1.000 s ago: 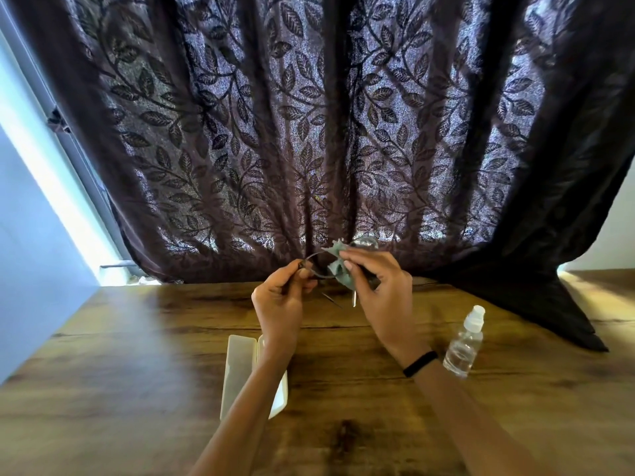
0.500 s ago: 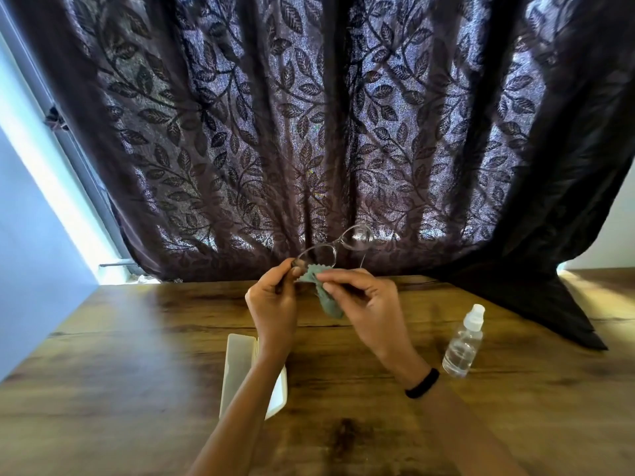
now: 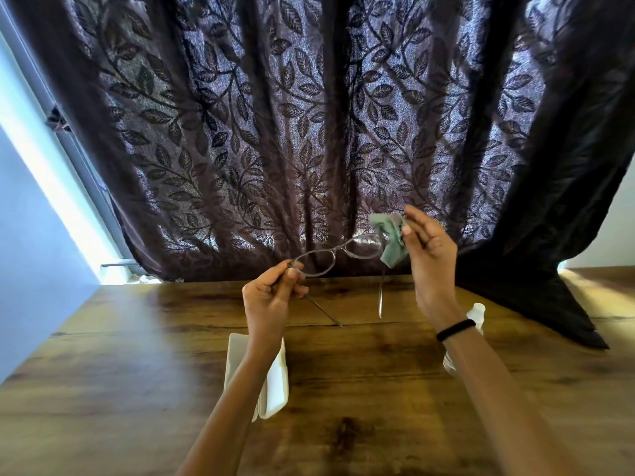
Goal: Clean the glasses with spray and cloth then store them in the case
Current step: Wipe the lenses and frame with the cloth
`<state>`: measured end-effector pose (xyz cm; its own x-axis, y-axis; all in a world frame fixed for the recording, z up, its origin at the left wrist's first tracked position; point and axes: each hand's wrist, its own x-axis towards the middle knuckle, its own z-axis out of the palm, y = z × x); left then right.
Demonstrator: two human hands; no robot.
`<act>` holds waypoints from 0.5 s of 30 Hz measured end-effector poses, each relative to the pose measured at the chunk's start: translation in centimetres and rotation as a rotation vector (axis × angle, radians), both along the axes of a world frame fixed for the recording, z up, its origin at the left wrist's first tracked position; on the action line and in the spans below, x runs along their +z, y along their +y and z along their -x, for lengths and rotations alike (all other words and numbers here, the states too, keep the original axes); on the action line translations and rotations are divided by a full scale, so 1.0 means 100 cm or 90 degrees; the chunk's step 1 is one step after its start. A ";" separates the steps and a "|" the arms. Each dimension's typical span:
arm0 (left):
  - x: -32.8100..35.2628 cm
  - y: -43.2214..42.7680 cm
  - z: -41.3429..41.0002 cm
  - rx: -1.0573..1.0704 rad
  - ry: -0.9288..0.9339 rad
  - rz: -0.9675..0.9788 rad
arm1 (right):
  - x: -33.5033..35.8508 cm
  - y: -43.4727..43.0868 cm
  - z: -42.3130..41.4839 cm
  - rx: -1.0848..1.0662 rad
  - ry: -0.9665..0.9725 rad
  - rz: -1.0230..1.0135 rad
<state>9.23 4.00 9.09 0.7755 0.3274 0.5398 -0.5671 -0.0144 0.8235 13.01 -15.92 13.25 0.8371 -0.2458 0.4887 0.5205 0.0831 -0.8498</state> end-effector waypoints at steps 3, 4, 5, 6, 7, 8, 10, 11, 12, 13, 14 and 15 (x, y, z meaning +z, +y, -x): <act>0.002 -0.001 0.002 -0.017 0.012 0.031 | 0.001 0.011 0.003 0.082 -0.002 0.056; 0.003 -0.001 0.002 -0.019 0.016 0.048 | -0.001 0.013 0.005 0.101 -0.002 0.064; 0.004 0.000 0.003 -0.022 0.020 0.066 | -0.002 0.014 0.006 0.111 -0.001 0.072; 0.004 0.001 0.003 -0.024 0.025 0.082 | -0.004 0.014 0.007 0.118 0.000 0.080; 0.004 0.002 0.003 -0.025 0.031 0.095 | -0.005 0.013 0.007 0.125 0.003 0.085; 0.004 0.003 0.004 -0.025 0.035 0.106 | -0.006 0.013 0.008 0.134 0.006 0.086; 0.004 0.004 0.005 -0.029 0.038 0.124 | -0.008 0.011 0.008 0.142 0.008 0.090; 0.005 0.004 0.006 -0.032 0.038 0.131 | -0.009 0.011 0.007 0.136 0.005 0.094; 0.005 0.004 0.006 -0.035 0.038 0.136 | -0.010 0.011 0.006 0.125 0.002 0.098; 0.005 0.003 0.006 -0.036 0.039 0.141 | -0.010 0.011 0.006 0.113 0.002 0.099; 0.005 0.002 0.005 -0.037 0.041 0.149 | -0.011 0.011 0.005 0.104 0.003 0.096; 0.006 0.001 0.005 -0.037 0.045 0.159 | -0.013 0.011 0.004 0.099 0.006 0.092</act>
